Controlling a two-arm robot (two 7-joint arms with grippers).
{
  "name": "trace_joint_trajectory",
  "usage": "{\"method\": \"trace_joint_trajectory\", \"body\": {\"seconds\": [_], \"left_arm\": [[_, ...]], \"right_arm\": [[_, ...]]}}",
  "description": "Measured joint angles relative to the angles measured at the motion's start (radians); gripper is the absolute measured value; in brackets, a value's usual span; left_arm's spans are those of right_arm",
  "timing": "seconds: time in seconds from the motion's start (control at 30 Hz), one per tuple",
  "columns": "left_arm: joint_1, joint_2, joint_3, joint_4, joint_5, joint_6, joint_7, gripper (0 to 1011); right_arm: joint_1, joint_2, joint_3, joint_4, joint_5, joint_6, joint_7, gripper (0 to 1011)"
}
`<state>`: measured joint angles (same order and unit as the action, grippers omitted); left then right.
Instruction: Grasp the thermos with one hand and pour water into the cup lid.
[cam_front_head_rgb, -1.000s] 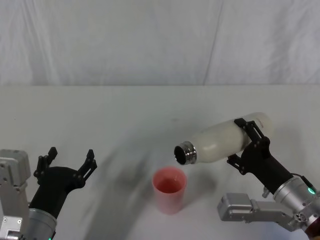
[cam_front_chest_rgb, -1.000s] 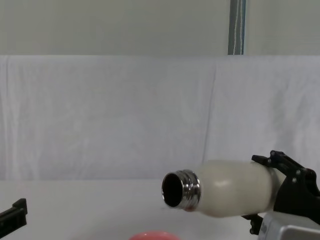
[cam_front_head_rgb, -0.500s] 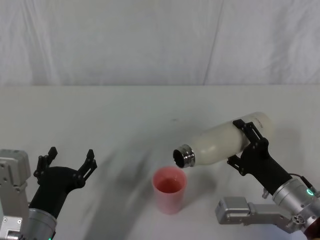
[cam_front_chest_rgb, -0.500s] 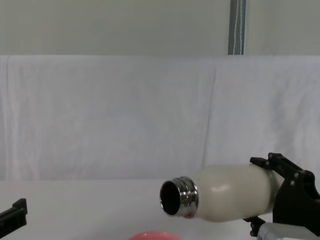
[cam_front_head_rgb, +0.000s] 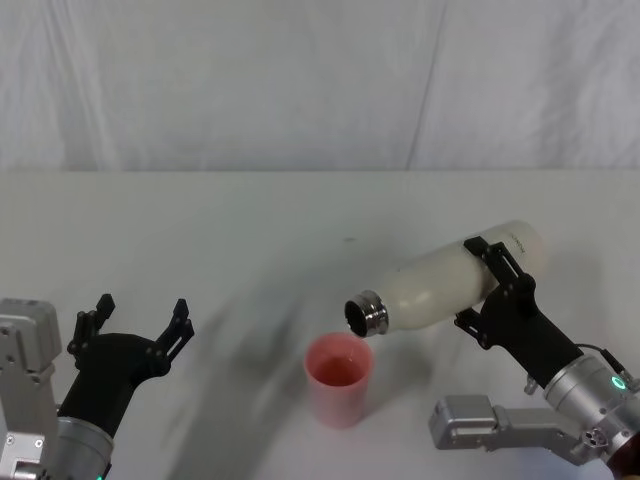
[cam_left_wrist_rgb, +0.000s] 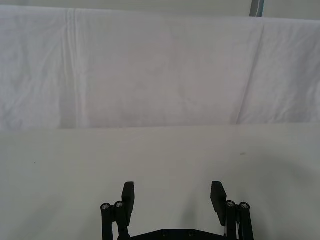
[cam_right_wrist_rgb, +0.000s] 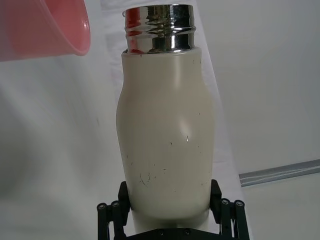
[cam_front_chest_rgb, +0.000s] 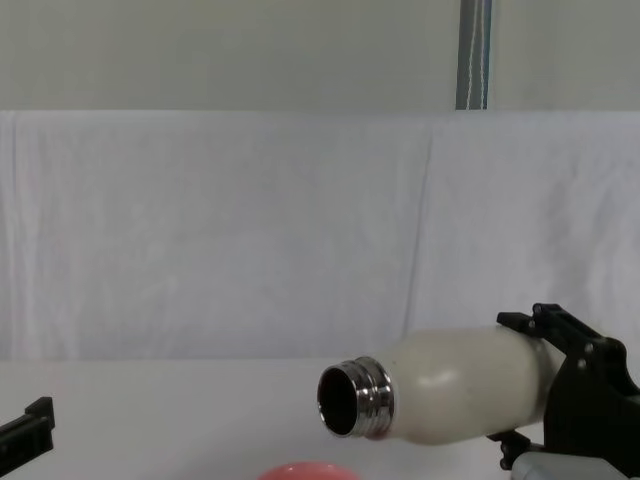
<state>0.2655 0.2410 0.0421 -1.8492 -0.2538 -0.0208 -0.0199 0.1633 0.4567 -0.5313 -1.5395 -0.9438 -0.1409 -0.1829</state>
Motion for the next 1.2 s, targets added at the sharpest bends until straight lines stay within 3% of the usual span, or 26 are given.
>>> {"method": "trace_joint_trajectory", "body": {"seconds": [1.2], "left_arm": [[0.0,0.0,0.0,0.0,0.0,0.0,0.0,1001]], "right_arm": [[0.012,0.015,-0.016,-0.007,-0.031,0.014,-0.022,953]]}}
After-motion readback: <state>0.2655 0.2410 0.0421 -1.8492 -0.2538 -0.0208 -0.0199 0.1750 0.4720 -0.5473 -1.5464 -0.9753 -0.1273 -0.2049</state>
